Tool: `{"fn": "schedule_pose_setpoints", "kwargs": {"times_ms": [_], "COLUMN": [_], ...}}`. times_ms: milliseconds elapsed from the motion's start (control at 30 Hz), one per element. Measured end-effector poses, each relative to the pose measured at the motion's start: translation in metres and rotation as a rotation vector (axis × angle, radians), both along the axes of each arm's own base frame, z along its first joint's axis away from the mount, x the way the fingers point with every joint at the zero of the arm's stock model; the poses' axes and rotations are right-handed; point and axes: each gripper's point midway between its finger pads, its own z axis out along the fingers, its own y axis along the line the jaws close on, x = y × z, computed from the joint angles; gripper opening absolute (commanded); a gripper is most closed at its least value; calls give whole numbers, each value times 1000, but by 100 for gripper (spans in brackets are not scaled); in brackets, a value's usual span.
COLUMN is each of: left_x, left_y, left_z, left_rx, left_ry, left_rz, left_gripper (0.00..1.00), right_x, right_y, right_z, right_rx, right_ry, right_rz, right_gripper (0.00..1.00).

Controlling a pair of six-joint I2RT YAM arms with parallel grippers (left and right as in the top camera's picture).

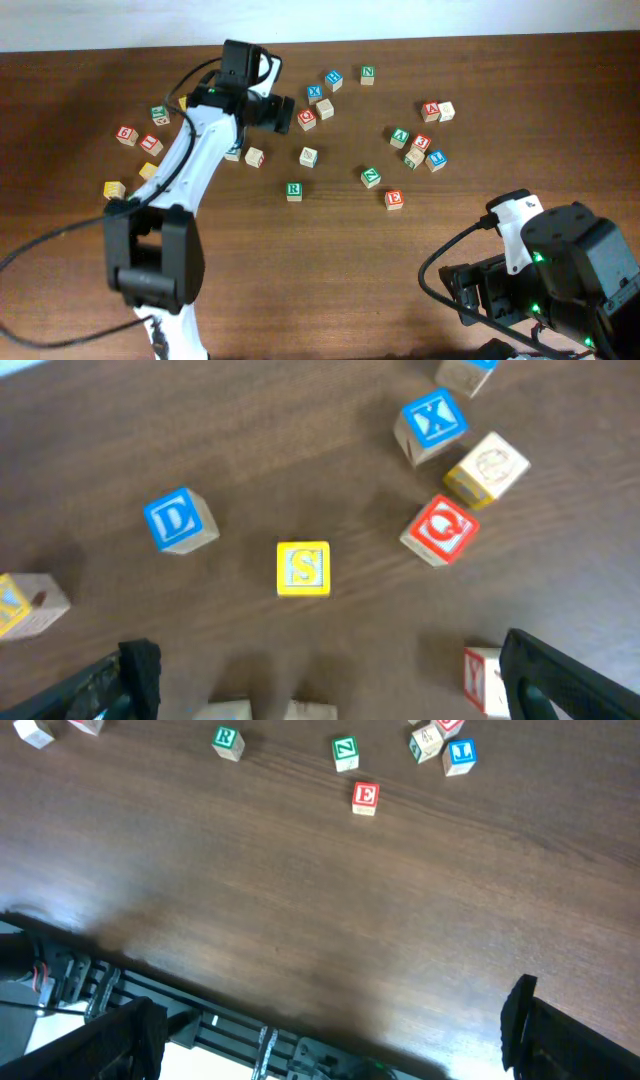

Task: Spell out RSS
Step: 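Reach left gripper to the yellow S block and grasp it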

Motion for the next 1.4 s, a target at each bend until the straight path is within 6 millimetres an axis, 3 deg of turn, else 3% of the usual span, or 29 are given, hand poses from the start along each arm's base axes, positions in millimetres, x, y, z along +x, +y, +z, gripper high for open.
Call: {"fn": "schedule_pose_setpoints", "kwargs": {"times_ms": [100, 267, 400, 567, 900, 1233, 1367, 1400], "left_x": [22, 40, 39, 39, 42, 33, 36, 36], "left_y": [-5, -6, -2, -1, -1, 1, 0, 1], "left_z": [-25, -63, -89, -109, -108, -111, -97, -94], "left_rx": [18, 46, 75, 79, 72, 75, 78, 79], "left_ry": [20, 49, 85, 111, 102, 146, 161, 164], "left_rz": [-14, -10, -1, 1, 17, 30, 30, 31], "left_gripper": [94, 86, 73, 64, 37, 23, 19, 12], "right_x": [0, 0, 0, 0, 0, 0, 0, 0], "right_y": [0, 0, 0, 0, 0, 0, 0, 0], "right_z": [0, 0, 0, 0, 0, 0, 0, 0], "right_rx": [0, 0, 0, 1, 0, 0, 0, 0], "right_ry": [0, 0, 0, 0, 0, 0, 0, 0], "right_rz": [0, 0, 0, -1, 0, 0, 0, 0], "right_gripper": [98, 98, 98, 98, 98, 98, 98, 98]}}
